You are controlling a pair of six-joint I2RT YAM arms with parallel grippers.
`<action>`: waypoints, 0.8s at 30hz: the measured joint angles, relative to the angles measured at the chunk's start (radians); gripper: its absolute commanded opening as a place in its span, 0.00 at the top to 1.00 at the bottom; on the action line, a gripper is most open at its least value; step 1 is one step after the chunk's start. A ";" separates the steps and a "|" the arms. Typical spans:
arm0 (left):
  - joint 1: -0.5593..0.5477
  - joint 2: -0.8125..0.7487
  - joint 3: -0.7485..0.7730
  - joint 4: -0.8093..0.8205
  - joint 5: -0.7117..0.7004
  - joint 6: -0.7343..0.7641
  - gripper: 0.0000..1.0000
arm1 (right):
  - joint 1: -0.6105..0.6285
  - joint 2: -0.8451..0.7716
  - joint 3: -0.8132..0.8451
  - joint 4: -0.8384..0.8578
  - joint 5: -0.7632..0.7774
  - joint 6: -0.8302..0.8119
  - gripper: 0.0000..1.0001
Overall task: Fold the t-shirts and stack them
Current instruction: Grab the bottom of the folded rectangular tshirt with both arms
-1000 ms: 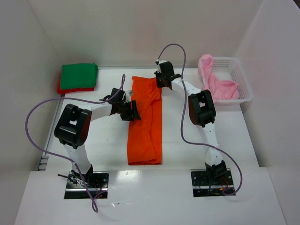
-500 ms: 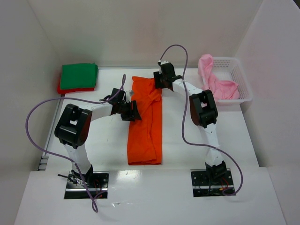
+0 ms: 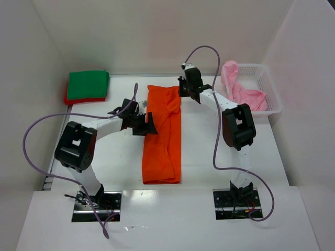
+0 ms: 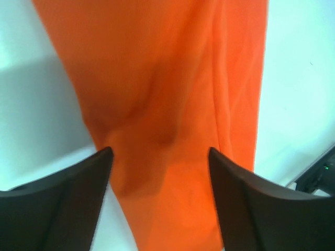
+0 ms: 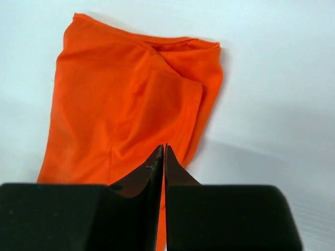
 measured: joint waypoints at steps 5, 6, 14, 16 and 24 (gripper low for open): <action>-0.006 -0.143 -0.020 -0.048 -0.011 -0.001 0.13 | 0.000 -0.054 -0.105 0.010 -0.057 0.025 0.95; -0.013 -0.171 -0.020 -0.054 -0.013 -0.001 0.13 | 0.000 -0.069 -0.132 0.009 -0.068 0.029 0.95; -0.122 -0.311 -0.090 -0.097 -0.044 -0.057 0.09 | 0.016 -0.185 -0.328 0.006 -0.093 0.081 0.71; -0.127 -0.367 -0.152 -0.109 -0.066 -0.098 0.07 | 0.024 -0.239 -0.408 0.000 -0.099 0.114 0.62; -0.126 -0.601 -0.334 -0.155 -0.137 -0.235 0.05 | 0.076 -0.573 -0.716 -0.013 -0.139 0.279 0.08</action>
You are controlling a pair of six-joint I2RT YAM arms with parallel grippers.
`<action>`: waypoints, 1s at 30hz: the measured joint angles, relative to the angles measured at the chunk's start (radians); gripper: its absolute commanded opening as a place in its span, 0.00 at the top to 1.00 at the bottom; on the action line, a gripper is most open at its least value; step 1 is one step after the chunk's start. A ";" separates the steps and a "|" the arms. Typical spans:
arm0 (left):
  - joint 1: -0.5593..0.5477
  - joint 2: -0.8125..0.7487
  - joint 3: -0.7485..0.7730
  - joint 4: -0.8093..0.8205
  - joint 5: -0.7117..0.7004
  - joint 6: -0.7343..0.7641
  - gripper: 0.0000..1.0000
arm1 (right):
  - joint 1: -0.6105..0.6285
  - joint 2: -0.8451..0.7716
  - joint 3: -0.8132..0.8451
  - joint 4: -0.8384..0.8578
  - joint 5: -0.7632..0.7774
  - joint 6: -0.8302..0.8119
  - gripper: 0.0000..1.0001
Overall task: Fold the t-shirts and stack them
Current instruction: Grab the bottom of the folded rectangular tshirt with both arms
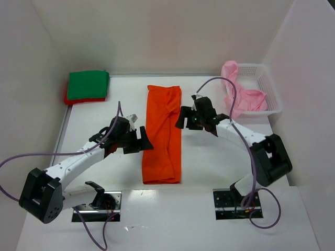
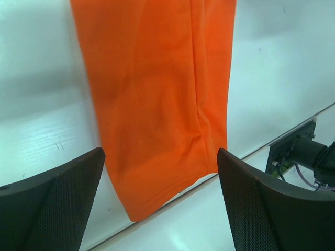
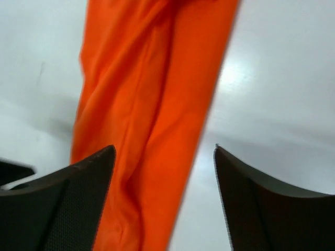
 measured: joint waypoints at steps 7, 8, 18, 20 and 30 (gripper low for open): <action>0.000 0.014 -0.011 -0.040 -0.004 -0.031 0.05 | 0.166 -0.169 -0.171 -0.003 -0.014 0.153 0.00; 0.000 0.015 -0.014 -0.041 -0.003 -0.031 0.05 | 0.188 -0.184 -0.200 -0.010 -0.014 0.180 0.00; -0.004 0.015 -0.076 -0.084 0.047 -0.037 0.09 | 0.271 -0.374 -0.437 -0.124 -0.002 0.422 0.03; -0.008 0.018 -0.076 -0.093 0.063 -0.045 0.10 | 0.271 -0.409 -0.464 -0.133 -0.011 0.457 0.09; -0.051 0.084 -0.076 -0.158 0.122 -0.056 0.11 | 0.303 -0.397 -0.513 -0.123 -0.098 0.536 0.22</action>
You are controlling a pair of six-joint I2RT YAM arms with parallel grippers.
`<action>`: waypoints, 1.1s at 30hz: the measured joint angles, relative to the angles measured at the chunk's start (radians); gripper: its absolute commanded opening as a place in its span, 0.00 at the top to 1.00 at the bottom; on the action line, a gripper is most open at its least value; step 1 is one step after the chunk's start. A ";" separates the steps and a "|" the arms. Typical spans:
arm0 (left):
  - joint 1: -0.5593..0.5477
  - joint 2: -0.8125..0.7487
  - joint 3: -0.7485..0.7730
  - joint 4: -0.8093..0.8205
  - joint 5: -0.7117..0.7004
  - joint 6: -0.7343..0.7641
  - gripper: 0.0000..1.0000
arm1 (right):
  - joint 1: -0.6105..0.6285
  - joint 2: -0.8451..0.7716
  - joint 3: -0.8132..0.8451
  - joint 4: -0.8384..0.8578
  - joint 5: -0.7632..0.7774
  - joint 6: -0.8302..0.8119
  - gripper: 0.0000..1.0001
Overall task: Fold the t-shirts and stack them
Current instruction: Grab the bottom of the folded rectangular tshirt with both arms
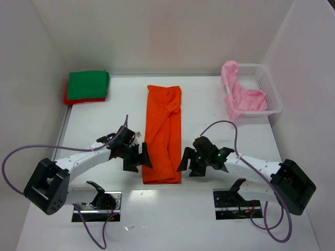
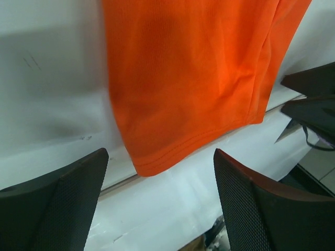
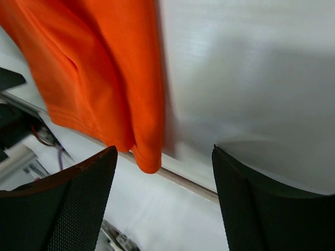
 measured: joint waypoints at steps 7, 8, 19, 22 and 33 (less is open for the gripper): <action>-0.014 0.090 0.000 0.008 0.037 0.000 0.11 | 0.079 0.088 0.004 0.043 -0.032 0.037 0.36; -0.016 0.105 0.000 0.010 0.039 0.000 0.11 | 0.080 0.094 0.004 0.049 -0.032 0.047 0.38; -0.027 0.126 -0.011 0.056 0.062 -0.008 0.16 | 0.088 0.092 0.004 0.055 -0.004 0.099 0.47; -0.028 0.117 -0.029 0.073 0.078 -0.026 0.16 | 0.091 0.092 0.004 0.056 -0.003 0.101 0.49; -0.028 0.085 -0.076 0.103 0.098 -0.064 0.24 | 0.126 0.149 0.014 0.086 -0.020 0.112 0.53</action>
